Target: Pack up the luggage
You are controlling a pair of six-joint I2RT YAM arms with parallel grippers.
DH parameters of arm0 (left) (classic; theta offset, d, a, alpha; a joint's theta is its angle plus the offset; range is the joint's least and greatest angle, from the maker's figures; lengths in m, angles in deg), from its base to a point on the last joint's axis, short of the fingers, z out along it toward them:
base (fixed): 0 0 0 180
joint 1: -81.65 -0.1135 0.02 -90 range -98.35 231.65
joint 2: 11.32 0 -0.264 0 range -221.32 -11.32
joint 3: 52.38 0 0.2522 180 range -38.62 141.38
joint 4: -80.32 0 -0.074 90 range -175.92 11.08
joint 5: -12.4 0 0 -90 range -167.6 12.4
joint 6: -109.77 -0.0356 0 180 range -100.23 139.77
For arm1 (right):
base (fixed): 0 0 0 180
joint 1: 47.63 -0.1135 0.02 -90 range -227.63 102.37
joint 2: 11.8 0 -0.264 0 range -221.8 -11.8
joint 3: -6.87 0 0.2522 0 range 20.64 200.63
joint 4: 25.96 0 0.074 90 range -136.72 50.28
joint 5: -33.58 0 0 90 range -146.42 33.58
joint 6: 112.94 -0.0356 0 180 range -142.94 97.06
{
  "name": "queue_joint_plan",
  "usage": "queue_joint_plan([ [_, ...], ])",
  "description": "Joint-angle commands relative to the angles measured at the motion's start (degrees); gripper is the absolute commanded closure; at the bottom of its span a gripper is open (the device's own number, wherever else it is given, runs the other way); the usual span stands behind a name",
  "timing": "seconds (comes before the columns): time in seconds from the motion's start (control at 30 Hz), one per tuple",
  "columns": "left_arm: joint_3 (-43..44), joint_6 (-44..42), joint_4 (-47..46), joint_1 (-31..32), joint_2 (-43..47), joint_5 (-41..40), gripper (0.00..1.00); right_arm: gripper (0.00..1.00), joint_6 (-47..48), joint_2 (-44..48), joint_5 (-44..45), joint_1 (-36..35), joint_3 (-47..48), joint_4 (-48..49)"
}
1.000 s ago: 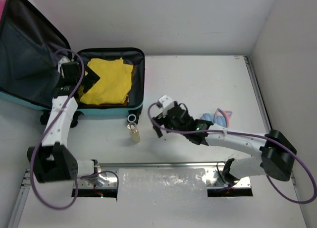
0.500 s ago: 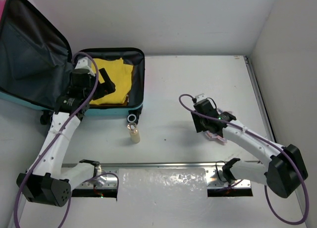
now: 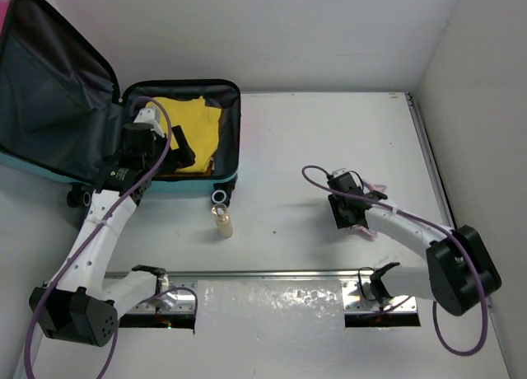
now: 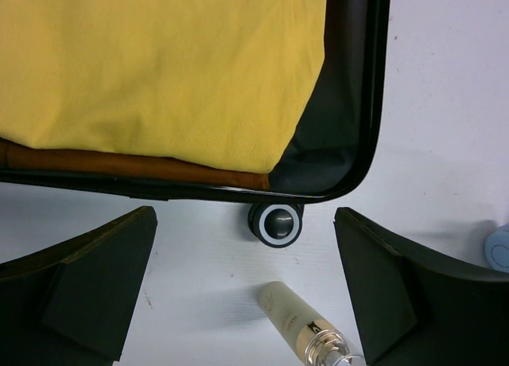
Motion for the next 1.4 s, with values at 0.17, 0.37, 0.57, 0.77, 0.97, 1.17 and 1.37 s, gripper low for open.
queue_joint_plan([
  [0.17,0.39,-0.51,-2.79,0.07,1.91,1.93,0.07,0.88,4.8,-9.7,-7.65,1.51,2.97,7.87],
  [0.37,-1.1,6.67,-10.58,0.77,1.49,16.57,0.06,1.0,8.83,-1.9,-16.44,0.99,4.2,14.19],
  [0.57,-2.08,16.35,-23.69,9.65,-6.76,20.04,0.06,1.0,17.0,4.54,-26.2,0.11,7.61,21.58],
  [0.77,3.72,21.55,-26.17,9.74,-11.88,20.05,0.06,1.0,24.04,-2.31,-36.21,-0.95,23.32,20.17],
  [0.97,5.84,22.08,-18.27,6.85,-5.04,5.91,0.06,1.0,22.11,-20.92,-51.33,-3.23,45.74,22.37],
  [1.17,5.84,18.04,-7.02,-6.94,2.35,-2.28,0.06,1.0,12.46,-39.39,-58.45,-5.95,63.69,29.03],
  [1.37,3.39,14.96,-5.07,-16.88,5.87,-4.75,0.05,1.0,10.07,-52.65,-64.08,-10.43,78.69,32.92],
])
